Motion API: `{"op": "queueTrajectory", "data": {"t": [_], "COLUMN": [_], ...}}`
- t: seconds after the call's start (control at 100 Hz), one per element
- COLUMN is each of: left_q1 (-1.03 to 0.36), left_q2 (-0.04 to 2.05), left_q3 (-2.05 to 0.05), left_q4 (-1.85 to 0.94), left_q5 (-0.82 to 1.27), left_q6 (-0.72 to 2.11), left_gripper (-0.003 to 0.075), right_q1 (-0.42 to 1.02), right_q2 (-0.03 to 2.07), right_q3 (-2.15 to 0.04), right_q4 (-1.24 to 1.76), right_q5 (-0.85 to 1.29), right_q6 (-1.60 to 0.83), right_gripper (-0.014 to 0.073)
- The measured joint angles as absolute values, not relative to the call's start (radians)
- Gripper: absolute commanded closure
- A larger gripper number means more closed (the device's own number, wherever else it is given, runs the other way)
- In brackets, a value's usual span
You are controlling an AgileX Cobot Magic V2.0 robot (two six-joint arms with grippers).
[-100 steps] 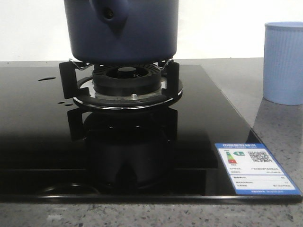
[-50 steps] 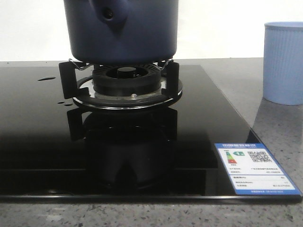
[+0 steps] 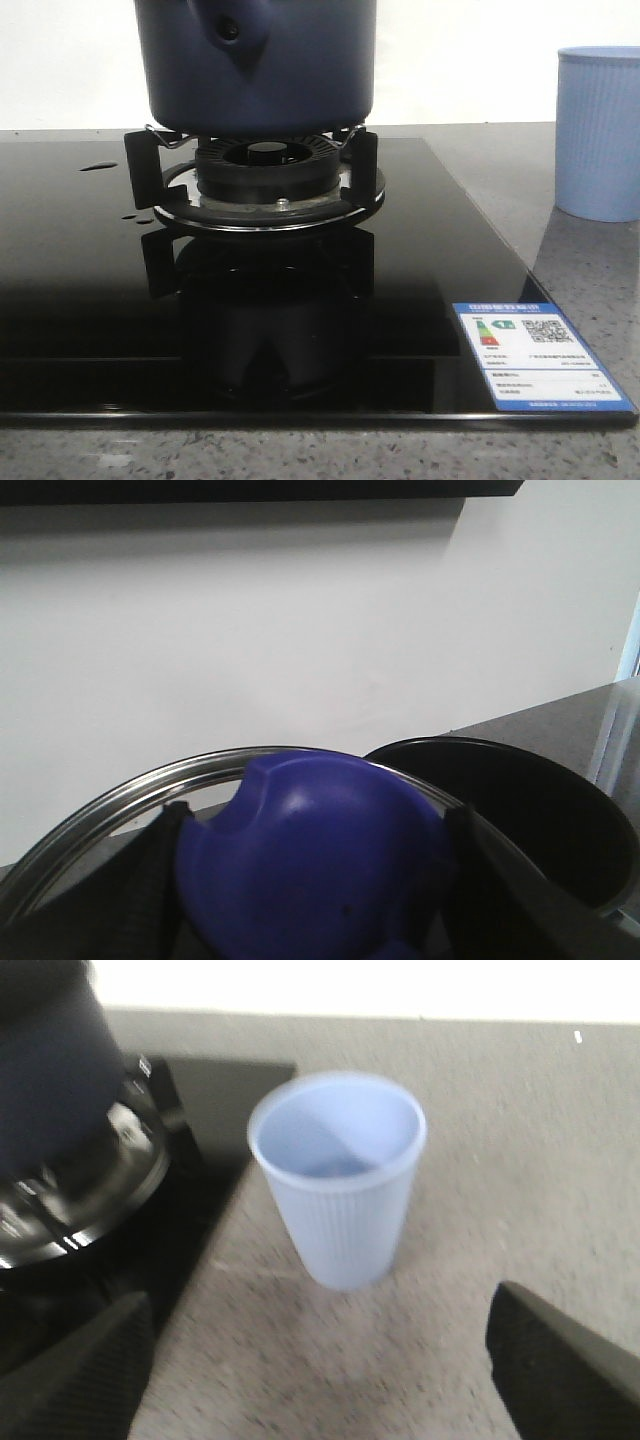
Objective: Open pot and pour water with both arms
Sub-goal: 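Move the right gripper to the light blue cup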
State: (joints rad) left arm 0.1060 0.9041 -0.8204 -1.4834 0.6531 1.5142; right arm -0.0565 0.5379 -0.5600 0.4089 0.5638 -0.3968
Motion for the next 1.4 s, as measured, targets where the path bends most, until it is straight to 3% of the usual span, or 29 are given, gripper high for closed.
{"op": "queueTrajectory", "data": {"t": [0.18,0.56,1.09,1.4], "left_q1": [0.106,0.106,0.106,0.106], "left_q2": [0.904,0.904,0.904,0.904], "left_q3": [-0.820,-0.817,-0.817,-0.817], "left_q4": [-1.490,-1.533,-1.533,-1.533], "left_q5": [0.653,0.653,0.653,0.655], "left_q6": [1.514,1.514,1.514,1.514], "left_gripper": [0.0421,0.0421,0.0421,0.0421], "right_q1": [-0.056,-0.048,0.197,0.219], "right_q2": [0.529,0.528,0.528,0.623], "right_q3": [-0.439,-0.430,-0.298,-0.289], "right_q4": [0.407,0.467,0.481,0.504], "right_q5": [0.449,0.368,0.051,-0.121], "right_q6": [-0.409,-0.420,-0.560,-0.560], "right_gripper": [-0.0019,-0.0019,-0.0020,-0.0020]}}
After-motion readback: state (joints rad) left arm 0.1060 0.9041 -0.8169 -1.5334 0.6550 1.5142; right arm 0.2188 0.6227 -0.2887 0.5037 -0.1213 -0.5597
